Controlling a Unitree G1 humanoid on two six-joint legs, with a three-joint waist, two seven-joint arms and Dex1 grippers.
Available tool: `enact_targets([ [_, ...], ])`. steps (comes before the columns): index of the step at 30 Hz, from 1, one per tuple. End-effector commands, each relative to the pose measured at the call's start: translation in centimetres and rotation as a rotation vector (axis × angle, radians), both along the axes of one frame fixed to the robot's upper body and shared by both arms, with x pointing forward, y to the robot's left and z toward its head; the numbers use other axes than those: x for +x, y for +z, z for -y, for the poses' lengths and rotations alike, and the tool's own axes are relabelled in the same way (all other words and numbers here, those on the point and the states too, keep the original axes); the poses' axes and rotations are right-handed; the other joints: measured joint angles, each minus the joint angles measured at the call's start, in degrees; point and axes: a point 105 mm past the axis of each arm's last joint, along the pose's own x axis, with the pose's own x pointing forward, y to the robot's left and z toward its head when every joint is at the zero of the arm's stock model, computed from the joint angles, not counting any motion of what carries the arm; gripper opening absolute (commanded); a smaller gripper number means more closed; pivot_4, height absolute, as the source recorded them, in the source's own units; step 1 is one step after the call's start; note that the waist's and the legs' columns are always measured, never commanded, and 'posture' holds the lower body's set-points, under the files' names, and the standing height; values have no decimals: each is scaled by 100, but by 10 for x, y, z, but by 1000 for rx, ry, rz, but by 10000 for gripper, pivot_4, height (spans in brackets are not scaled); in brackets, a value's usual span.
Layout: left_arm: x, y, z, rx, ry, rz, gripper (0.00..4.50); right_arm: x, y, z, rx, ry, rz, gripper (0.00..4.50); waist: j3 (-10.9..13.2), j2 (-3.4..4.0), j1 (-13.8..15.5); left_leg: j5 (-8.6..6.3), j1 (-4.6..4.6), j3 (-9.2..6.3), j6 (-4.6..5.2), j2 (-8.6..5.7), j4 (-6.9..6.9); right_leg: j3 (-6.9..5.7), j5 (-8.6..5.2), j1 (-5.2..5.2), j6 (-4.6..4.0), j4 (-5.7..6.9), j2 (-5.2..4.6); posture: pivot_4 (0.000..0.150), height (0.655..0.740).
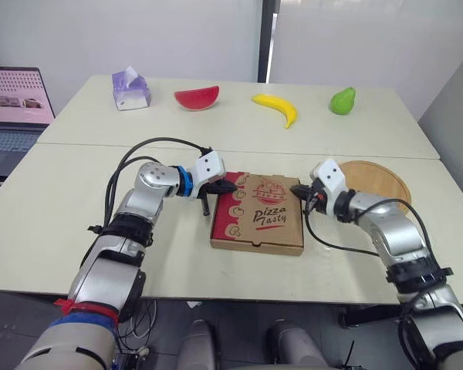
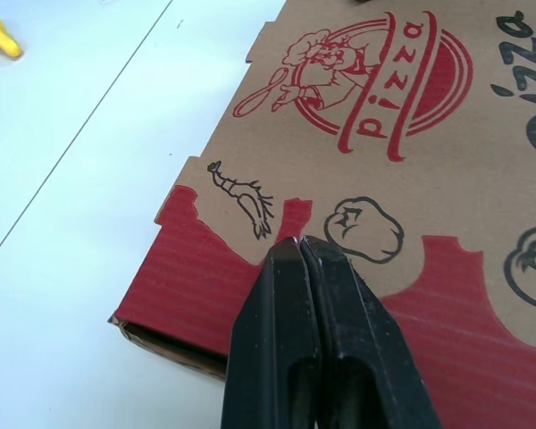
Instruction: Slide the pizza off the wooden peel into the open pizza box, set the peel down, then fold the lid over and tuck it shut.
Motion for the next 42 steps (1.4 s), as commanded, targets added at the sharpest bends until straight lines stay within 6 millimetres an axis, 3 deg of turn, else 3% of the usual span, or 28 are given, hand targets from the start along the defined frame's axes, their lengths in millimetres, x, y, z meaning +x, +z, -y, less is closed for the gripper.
enact_targets([
  [1,5,-12,-5,32,48,-33,0,13,-12,10,-54,-65,-19,299,0,0,-2,0,0,0,0,0,0,0,0,0,0,0,0,1500,7400],
  [7,10,-12,-5,7,82,-31,0,24,-12,12,-65,-91,4,299,0,0,-9,0,-1,0,0,0,0,0,0,-1,1,0,0,1500,7400],
  [13,8,-13,-6,-11,78,-42,0,15,-15,1,-68,-29,15,299,-1,2,-12,0,0,0,0,0,0,0,1,0,1,0,0,1500,7400],
  [21,-25,-10,-2,-18,-127,-82,0,-30,-12,-16,-58,132,25,299,-1,3,-7,-2,-15,0,-1,2,-21,-5,2,-17,-20,-1,0,1500,7400],
  [32,-58,-24,-8,82,-239,-140,0,-97,-34,-27,-72,261,-148,299,-4,2,-7,-10,-18,-3,3,3,-23,-9,-16,-14,-7,-9,-1,1500,7400],
  [42,-80,-31,-7,103,-316,-201,0,-130,-44,-25,-84,353,-281,299,-15,1,-7,-18,-17,-4,13,4,-25,-11,-25,-11,-14,-18,-2,1500,7400],
])
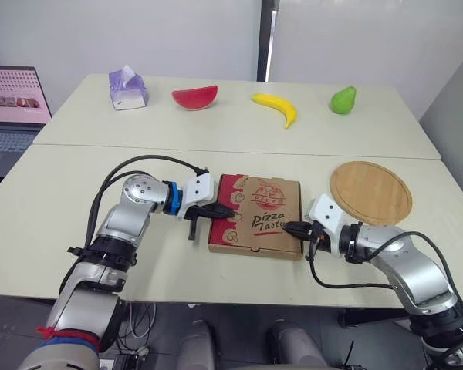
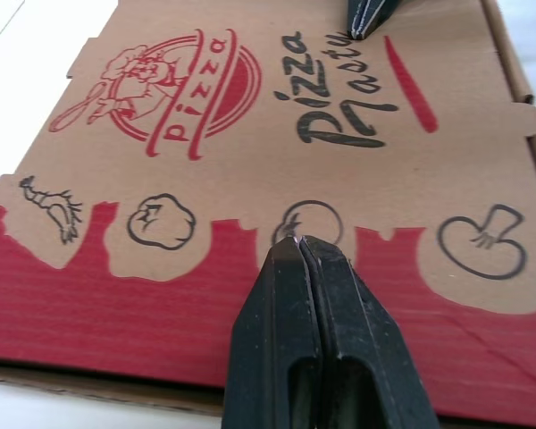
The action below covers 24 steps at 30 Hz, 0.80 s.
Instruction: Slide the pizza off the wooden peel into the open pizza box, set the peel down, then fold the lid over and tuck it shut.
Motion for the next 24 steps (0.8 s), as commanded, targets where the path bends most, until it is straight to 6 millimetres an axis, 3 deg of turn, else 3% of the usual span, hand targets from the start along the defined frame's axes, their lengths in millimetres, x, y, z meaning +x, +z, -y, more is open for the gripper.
enact_targets([
  [1,-17,-21,2,53,-57,-99,0,-28,-25,-3,-28,84,-166,299,-6,2,3,-2,0,0,2,0,0,-1,-1,2,0,-4,0,1500,7400],
  [8,-21,2,8,-110,-64,-123,0,-23,-5,3,31,68,-100,299,-20,-1,10,-10,-8,0,12,1,1,-3,-1,9,2,-33,-3,1500,7400],
  [13,-19,30,-6,-201,-47,-108,0,-25,33,9,94,103,12,299,6,3,9,-10,-29,-4,12,1,4,-6,-1,-9,3,-31,-2,1500,7400],
  [20,-12,50,-24,-269,41,-79,0,-25,58,32,92,85,86,299,16,5,16,-10,-44,-9,12,-1,11,-9,3,-17,10,-37,-4,1500,7400],
  [24,-6,57,-45,-285,132,-88,8138,-27,73,55,84,56,119,8710,24,6,17,-10,-52,-10,12,-1,12,-10,5,-23,12,-41,-4,1500,7400],
])
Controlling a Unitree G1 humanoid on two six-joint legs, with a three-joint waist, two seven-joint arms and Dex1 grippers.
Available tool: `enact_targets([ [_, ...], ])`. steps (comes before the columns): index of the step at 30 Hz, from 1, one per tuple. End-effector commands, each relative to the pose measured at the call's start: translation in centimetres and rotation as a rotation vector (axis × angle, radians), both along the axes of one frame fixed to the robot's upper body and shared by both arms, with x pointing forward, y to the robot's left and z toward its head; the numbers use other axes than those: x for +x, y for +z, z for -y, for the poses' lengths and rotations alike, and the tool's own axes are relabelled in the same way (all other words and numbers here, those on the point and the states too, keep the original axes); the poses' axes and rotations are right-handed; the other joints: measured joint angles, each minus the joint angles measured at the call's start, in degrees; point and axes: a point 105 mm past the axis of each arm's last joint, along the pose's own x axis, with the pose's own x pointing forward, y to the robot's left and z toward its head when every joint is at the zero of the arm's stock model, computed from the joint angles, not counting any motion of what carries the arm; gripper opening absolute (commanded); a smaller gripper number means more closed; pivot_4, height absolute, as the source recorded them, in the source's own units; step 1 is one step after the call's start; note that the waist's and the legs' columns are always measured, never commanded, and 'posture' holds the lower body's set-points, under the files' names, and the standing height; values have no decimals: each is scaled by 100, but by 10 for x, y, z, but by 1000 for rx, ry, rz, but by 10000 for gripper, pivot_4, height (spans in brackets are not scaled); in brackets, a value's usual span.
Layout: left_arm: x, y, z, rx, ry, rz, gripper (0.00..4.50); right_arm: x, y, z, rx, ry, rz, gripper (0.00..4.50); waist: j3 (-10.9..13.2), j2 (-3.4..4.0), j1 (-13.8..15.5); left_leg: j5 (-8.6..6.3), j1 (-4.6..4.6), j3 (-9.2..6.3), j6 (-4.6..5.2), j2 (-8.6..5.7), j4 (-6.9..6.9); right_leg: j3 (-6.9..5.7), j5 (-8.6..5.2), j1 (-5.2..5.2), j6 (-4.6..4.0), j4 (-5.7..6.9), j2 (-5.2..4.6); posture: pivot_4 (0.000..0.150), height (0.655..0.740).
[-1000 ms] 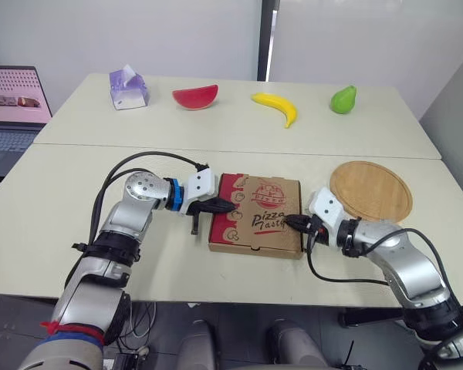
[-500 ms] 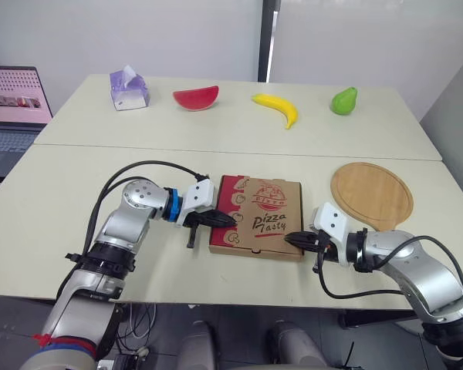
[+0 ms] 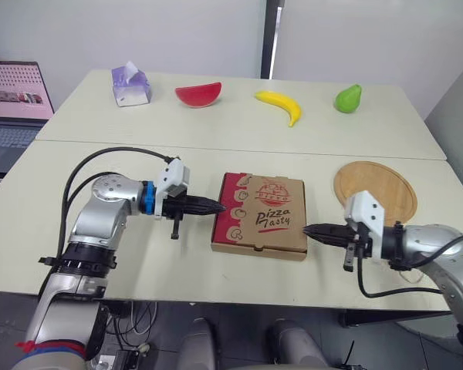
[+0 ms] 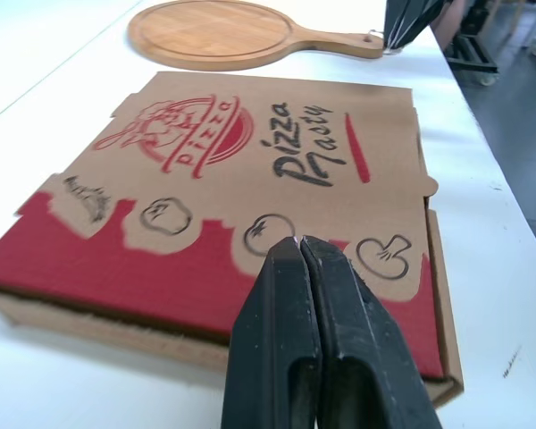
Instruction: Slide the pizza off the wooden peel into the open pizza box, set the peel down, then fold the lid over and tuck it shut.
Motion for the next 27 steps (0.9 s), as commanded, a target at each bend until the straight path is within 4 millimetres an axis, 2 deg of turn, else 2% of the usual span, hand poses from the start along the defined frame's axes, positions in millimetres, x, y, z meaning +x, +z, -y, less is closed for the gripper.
enact_targets([
  [1,6,19,-20,-29,80,32,11177,-3,22,21,-4,-15,74,12643,1,0,0,0,-1,0,0,0,0,0,0,-1,1,0,0,1500,7400],
  [11,28,39,-101,-48,440,56,41131,-2,53,123,-119,-267,154,45000,7,0,2,0,-1,2,0,-1,3,0,1,-2,2,0,-1,1500,7400],
  [13,30,43,-119,-39,510,65,44340,-4,57,145,-131,-331,158,45000,9,-1,-1,0,-1,4,0,-2,3,2,1,-3,2,-1,-2,1500,7400],
  [17,36,52,-148,-39,659,105,44340,-5,62,184,-164,-458,174,45000,12,2,-1,0,-1,7,0,-1,2,2,2,-6,3,-1,-2,1500,7400],
  [19,40,53,-156,-16,718,125,44340,-6,63,197,-172,-493,170,45000,13,2,-1,0,-1,10,0,-2,2,4,3,-6,5,-1,-4,1500,7400],
  [22,47,55,-166,16,792,160,44340,-6,66,208,-183,-523,172,45000,13,3,-1,0,-1,12,0,-2,2,5,3,-5,5,-1,-4,1500,7400],
  [27,50,57,-174,58,823,206,44340,-2,69,212,-178,-529,172,45000,14,3,-5,0,-1,14,0,-2,2,7,4,-8,5,1,-3,1500,7400],
])
